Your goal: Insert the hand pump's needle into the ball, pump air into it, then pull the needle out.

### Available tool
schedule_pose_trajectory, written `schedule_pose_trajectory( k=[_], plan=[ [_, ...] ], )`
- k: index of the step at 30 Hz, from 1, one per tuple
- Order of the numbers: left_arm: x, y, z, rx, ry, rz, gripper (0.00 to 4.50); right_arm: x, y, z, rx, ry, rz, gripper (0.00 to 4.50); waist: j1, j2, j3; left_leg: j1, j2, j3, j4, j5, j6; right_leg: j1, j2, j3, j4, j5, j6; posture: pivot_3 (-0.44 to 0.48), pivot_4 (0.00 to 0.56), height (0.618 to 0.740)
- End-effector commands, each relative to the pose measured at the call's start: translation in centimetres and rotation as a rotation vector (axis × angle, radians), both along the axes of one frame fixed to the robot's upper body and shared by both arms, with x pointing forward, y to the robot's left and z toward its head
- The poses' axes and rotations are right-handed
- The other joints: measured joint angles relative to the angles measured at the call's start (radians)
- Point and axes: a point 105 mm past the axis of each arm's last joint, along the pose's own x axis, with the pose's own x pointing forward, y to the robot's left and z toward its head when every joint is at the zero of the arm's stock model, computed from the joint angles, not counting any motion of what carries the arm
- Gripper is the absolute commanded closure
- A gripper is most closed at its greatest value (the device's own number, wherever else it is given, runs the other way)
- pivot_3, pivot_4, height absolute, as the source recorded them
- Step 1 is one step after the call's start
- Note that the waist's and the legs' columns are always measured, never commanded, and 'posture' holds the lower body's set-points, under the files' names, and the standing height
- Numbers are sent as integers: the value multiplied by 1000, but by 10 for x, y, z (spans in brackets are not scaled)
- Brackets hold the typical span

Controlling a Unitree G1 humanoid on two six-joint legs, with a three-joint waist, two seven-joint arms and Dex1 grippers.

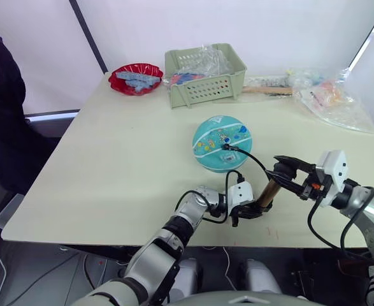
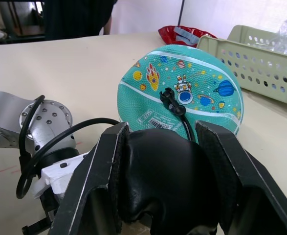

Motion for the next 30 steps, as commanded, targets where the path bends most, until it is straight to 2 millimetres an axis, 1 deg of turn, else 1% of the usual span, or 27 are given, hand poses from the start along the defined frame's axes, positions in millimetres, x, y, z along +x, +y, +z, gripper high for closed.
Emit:
schedule_pose_trajectory(
  k=[1,2,3,6,7,9,11,13,15,19,21,22,24,29,30],
  plan=[
    [-20,6,-26,79,81,-52,3546,6,-18,-4,-39,60,-48,2838,2,1,1,0,0,0,0,0,0,0,0,0,0,0,0,0,150,740],
    [-21,6,-26,80,81,-52,3546,6,-19,0,-34,55,-46,2838,2,1,1,-1,-1,0,0,0,0,0,0,0,0,0,0,0,150,740],
    [-20,6,-26,81,81,-52,3546,6,-23,10,-19,43,-48,2838,3,2,2,-1,-1,0,0,0,0,0,0,0,0,0,0,0,150,740],
    [-20,8,-26,83,81,-48,3546,6,-37,53,17,-22,-52,2838,6,7,7,-5,-2,0,0,0,0,-3,-2,0,0,2,-3,0,150,740],
    [-20,8,-26,84,81,-49,3546,5,-40,64,22,-36,-51,2838,7,8,9,-8,-3,0,1,0,0,-4,-3,0,-1,3,-4,0,150,740],
    [-20,8,-26,85,80,-52,3546,4,-45,78,30,-52,-55,2838,8,10,9,-13,-3,-1,2,0,0,-9,-3,-1,0,3,-4,0,150,740],
    [-19,8,-26,85,80,-53,3546,1,-50,97,48,-75,-52,2838,9,10,10,-15,-3,-2,2,0,0,-11,-3,-1,0,3,-4,0,150,740],
    [-20,8,-27,86,80,-56,3546,-1,-55,116,58,-104,-58,2838,10,12,13,-16,-3,-1,2,0,0,-12,-3,-1,0,3,-4,0,150,740],
    [-20,7,-27,86,80,-58,3546,-2,-59,130,64,-123,-66,2838,11,12,15,-17,-3,-1,3,0,0,-12,-4,-1,0,3,-4,0,150,740],
    [-21,6,-27,85,79,-61,3546,-6,-70,167,85,-195,-80,2838,13,13,18,-17,-4,-1,3,0,0,-13,-4,-2,0,3,-4,0,150,740],
    [-21,6,-27,84,79,-61,3546,-8,-74,182,105,-226,-87,2838,14,15,20,-18,-4,-1,3,0,0,-13,-4,-2,0,3,-4,0,150,740],
    [-21,6,-27,84,80,-61,3546,-8,-77,187,113,-237,-92,2838,15,15,20,-18,-4,0,3,0,0,-13,-5,-2,0,3,-4,0,150,740],
    [-21,6,-27,83,80,-61,3546,-8,-80,191,118,-239,-97,2838,14,13,22,-19,-4,-1,3,0,0,-14,-4,-2,0,3,-4,0,150,740],
    [-21,6,-27,81,81,-59,3546,-5,-84,188,118,-233,-106,2838,14,14,22,-25,-4,0,3,1,0,-21,-5,-1,0,4,-4,0,150,740],
    [-21,6,-27,81,81,-58,3546,-4,-82,179,97,-207,-97,2838,14,14,22,-25,-4,0,3,1,0,-21,-5,-1,0,4,-4,0,150,740]
  ],
)
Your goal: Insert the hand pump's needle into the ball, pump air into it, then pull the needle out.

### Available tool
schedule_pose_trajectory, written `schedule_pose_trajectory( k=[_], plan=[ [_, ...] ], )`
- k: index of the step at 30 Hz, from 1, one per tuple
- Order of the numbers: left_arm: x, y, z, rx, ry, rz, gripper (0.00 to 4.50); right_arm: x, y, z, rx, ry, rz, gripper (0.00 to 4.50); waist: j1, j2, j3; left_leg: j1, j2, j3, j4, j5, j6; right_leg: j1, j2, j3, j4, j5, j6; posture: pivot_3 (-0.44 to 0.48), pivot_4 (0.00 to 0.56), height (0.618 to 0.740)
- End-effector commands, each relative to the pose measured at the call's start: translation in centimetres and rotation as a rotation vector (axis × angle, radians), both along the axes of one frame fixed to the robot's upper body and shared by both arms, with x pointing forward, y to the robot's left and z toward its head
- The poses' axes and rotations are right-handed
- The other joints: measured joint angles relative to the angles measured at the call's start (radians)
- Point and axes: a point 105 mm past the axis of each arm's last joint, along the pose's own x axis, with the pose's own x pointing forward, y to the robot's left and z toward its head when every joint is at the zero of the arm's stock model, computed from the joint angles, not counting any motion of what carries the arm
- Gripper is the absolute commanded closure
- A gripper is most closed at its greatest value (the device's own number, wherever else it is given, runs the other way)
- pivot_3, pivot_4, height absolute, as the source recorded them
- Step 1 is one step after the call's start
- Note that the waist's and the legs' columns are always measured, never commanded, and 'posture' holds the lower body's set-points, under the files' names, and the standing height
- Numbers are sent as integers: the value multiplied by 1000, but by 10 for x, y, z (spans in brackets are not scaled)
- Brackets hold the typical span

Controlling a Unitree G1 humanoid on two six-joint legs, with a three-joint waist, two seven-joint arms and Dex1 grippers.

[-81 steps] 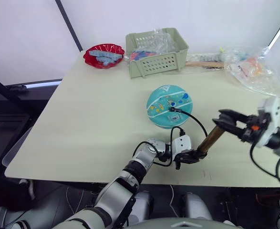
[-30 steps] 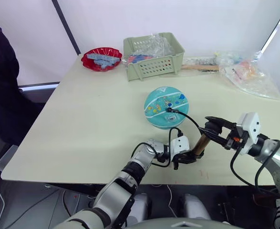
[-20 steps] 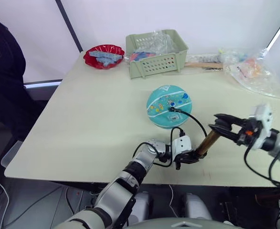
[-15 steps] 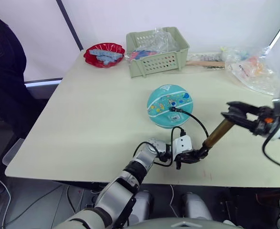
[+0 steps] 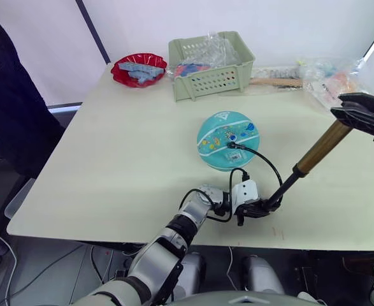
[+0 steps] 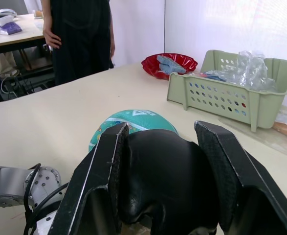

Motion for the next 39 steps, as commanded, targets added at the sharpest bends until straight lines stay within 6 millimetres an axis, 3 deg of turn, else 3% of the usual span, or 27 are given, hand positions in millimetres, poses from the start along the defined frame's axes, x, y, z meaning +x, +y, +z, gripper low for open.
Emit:
schedule_pose_trajectory(
  k=[1,11,19,25,34,36,39],
  plan=[
    [-19,15,-37,133,91,-23,3546,-10,-10,29,-37,-171,-56,2838,0,0,0,0,0,0,0,0,0,0,0,0,0,0,0,0,150,740],
    [-17,15,-36,132,88,-19,3546,4,20,-67,-42,33,-48,2838,-16,-8,-9,11,2,0,-1,-1,1,10,2,1,0,0,0,0,150,740],
    [-16,16,-35,132,84,-14,3546,-3,47,-129,-39,163,11,2838,-28,-23,-27,30,8,-1,-6,-1,0,25,7,-1,0,-6,1,0,150,740],
    [-16,15,-34,129,83,-8,3546,1,52,-147,-30,204,4,2838,-27,-15,-28,28,6,-1,-6,-1,0,24,6,0,0,-5,1,0,150,740],
    [-13,14,-32,127,83,-1,3546,-7,71,-181,-68,267,41,2838,-15,-14,-27,26,5,-1,-7,-1,0,22,5,0,-1,-5,1,0,150,740],
    [-12,15,-32,129,82,1,3546,-6,73,-183,-75,264,44,2838,-15,-15,-27,27,5,-1,-7,-1,0,22,5,0,-1,-5,1,0,150,740],
    [-9,16,-32,134,81,5,3546,-2,67,-169,-74,214,39,2838,-15,-15,-25,27,5,-1,-7,-1,0,22,5,0,-1,-6,1,0,150,740]
  ],
)
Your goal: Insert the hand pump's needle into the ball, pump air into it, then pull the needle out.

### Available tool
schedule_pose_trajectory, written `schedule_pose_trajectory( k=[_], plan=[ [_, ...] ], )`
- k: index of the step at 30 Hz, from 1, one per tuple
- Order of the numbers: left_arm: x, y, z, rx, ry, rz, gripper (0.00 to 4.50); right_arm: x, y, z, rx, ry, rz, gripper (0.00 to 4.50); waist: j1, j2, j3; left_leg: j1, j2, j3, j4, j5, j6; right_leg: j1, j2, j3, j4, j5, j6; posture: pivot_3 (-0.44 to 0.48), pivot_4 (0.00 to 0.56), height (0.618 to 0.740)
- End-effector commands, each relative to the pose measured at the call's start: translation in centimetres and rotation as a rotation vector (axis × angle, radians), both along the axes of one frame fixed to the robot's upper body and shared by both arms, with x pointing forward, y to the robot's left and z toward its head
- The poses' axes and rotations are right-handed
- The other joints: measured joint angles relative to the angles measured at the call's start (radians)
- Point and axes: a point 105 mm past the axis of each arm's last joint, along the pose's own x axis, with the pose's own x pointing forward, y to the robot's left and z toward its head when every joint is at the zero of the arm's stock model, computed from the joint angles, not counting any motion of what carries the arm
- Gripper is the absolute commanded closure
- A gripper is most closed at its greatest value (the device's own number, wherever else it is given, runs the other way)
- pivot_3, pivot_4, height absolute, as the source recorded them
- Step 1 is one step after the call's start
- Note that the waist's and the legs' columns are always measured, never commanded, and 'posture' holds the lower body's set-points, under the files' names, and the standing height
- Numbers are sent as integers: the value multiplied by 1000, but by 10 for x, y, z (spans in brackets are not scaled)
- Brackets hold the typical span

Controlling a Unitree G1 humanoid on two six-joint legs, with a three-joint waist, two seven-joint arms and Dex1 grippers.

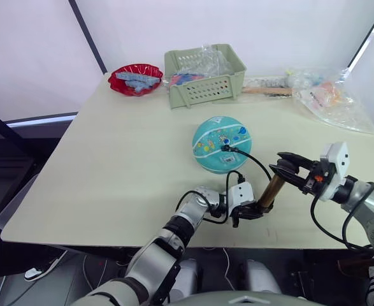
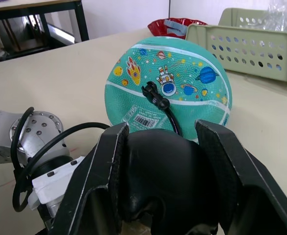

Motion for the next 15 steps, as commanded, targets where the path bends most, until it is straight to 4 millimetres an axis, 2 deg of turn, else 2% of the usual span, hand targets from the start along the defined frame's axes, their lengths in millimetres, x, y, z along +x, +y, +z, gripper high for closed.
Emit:
schedule_pose_trajectory(
  k=[1,7,10,15],
  plan=[
    [-12,7,-22,78,66,-25,3546,-2,0,-14,-30,86,25,2838,0,0,2,0,0,0,0,0,0,0,0,0,0,0,0,0,150,740],
    [-13,9,-24,79,67,-26,3546,0,-19,39,-14,-22,11,2838,3,5,10,-3,-1,0,1,0,0,-2,-1,0,0,0,0,0,150,740],
    [-14,9,-25,78,67,-28,3546,-2,-23,55,-4,-44,14,2838,6,8,14,-9,-2,0,2,0,0,-5,-1,0,0,3,-4,0,150,740],
    [-17,8,-26,76,63,-35,3546,-5,-43,99,1,-120,-19,2838,8,11,18,-18,-4,-1,5,0,0,-13,-3,-1,0,4,-2,0,150,740]
  ],
)
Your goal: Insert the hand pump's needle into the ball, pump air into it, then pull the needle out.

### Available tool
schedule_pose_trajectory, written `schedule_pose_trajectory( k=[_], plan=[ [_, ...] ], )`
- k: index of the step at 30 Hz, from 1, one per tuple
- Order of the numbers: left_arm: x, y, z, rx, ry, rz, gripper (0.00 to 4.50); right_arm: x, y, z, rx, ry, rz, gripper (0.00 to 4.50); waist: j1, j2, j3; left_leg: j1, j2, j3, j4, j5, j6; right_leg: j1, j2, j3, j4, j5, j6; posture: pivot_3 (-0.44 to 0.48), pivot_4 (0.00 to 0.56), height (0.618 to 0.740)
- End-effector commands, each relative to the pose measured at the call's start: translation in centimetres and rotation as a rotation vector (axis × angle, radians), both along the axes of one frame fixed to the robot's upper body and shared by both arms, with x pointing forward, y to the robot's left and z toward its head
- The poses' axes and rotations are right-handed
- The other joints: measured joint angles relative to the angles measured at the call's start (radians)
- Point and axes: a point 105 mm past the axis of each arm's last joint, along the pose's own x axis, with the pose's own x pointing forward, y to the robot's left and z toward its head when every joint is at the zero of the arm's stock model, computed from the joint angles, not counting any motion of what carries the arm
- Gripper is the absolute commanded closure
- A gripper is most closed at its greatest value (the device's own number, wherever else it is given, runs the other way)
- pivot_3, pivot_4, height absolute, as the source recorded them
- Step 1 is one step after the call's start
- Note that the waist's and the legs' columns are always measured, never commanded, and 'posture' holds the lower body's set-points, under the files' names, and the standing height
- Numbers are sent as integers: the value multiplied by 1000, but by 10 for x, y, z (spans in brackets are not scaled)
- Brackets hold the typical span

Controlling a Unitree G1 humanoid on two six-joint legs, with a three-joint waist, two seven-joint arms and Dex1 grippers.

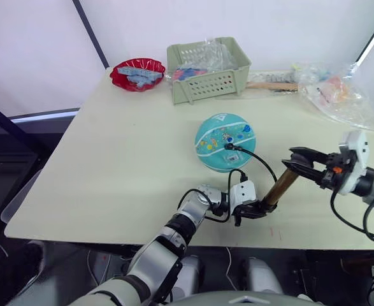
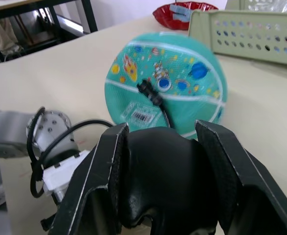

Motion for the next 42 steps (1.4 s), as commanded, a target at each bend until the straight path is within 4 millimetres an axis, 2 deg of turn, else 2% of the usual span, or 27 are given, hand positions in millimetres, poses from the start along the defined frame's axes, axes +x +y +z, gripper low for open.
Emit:
schedule_pose_trajectory(
  k=[1,7,13,21,25,32,42],
  plan=[
    [-16,13,-32,111,78,-7,3546,-4,-15,52,14,-153,-32,2838,0,1,2,0,0,0,0,0,0,0,0,0,0,0,0,0,150,740],
    [-16,13,-32,116,75,-11,3546,-3,-26,98,90,-218,-52,2838,0,1,4,0,0,0,0,0,0,0,-1,0,0,0,0,0,150,740],
    [-14,14,-32,120,75,-9,3546,-4,-37,129,192,-259,-63,2838,1,2,8,-1,0,0,1,0,0,0,-1,0,0,0,0,0,150,740],
    [-12,16,-32,121,74,-5,3546,-7,-40,134,278,-233,-51,2838,-1,2,8,-9,-1,1,1,0,0,-9,-2,1,1,1,0,0,150,740],
    [-12,16,-31,120,73,-3,3546,-5,-26,98,296,-103,-25,2838,0,3,8,-9,-1,1,1,0,0,-10,-2,1,1,1,0,0,150,740],
    [-12,17,-32,121,71,-2,3546,-5,4,54,278,-37,-1,2838,-6,3,7,-4,0,2,0,0,0,-6,0,2,2,1,0,0,150,740],
    [-12,16,-31,118,71,-1,3546,-6,17,-6,187,67,-12,2838,-9,-3,-2,3,1,2,0,0,0,0,2,2,2,0,0,0,150,740]
  ],
)
